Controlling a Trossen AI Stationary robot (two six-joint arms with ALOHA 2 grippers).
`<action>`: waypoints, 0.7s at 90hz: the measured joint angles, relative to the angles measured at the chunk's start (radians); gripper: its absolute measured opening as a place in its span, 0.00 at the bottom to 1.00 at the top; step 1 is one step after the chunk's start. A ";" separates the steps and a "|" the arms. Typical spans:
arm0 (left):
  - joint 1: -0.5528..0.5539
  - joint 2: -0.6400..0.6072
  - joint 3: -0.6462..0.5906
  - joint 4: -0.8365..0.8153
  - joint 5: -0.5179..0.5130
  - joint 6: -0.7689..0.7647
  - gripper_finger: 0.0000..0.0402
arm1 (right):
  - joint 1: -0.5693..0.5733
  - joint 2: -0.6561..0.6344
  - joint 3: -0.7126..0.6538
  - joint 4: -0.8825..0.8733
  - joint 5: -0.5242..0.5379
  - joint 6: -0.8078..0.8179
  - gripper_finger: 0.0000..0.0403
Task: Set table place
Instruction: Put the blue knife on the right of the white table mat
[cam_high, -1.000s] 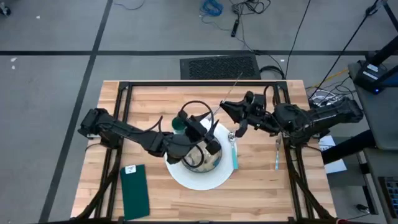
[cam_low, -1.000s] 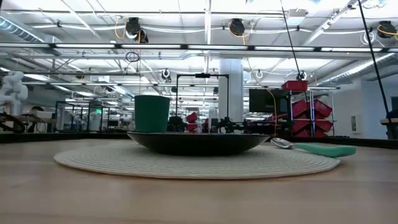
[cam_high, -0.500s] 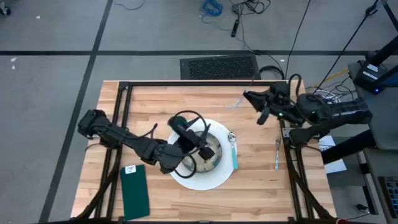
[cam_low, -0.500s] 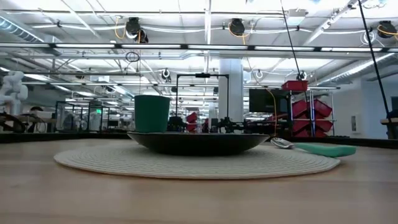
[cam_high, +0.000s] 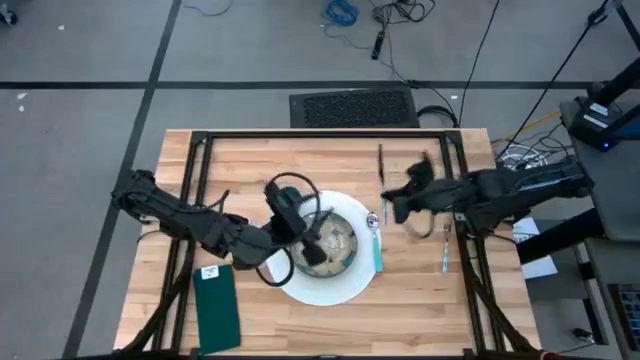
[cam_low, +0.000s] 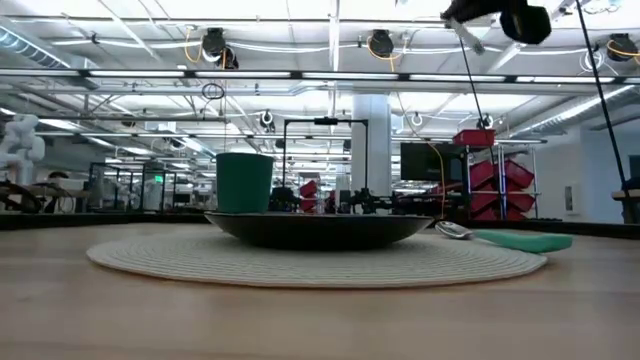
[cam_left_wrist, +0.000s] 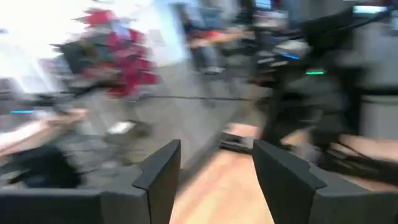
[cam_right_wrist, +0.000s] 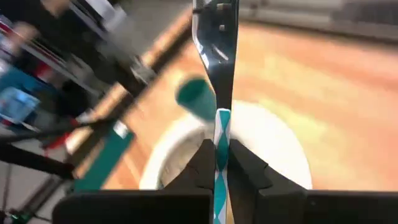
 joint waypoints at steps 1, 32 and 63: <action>0.004 -0.002 0.000 -0.021 0.022 -0.025 0.46 | 0.001 0.011 0.000 -0.002 -0.005 0.011 0.00; 0.007 0.006 -0.048 -0.359 0.130 -0.330 0.46 | -0.008 0.288 0.000 -0.057 -0.187 0.322 0.00; -0.025 0.005 -0.119 -0.354 0.113 -0.383 0.46 | -0.007 0.444 0.000 -0.056 -0.369 0.457 0.00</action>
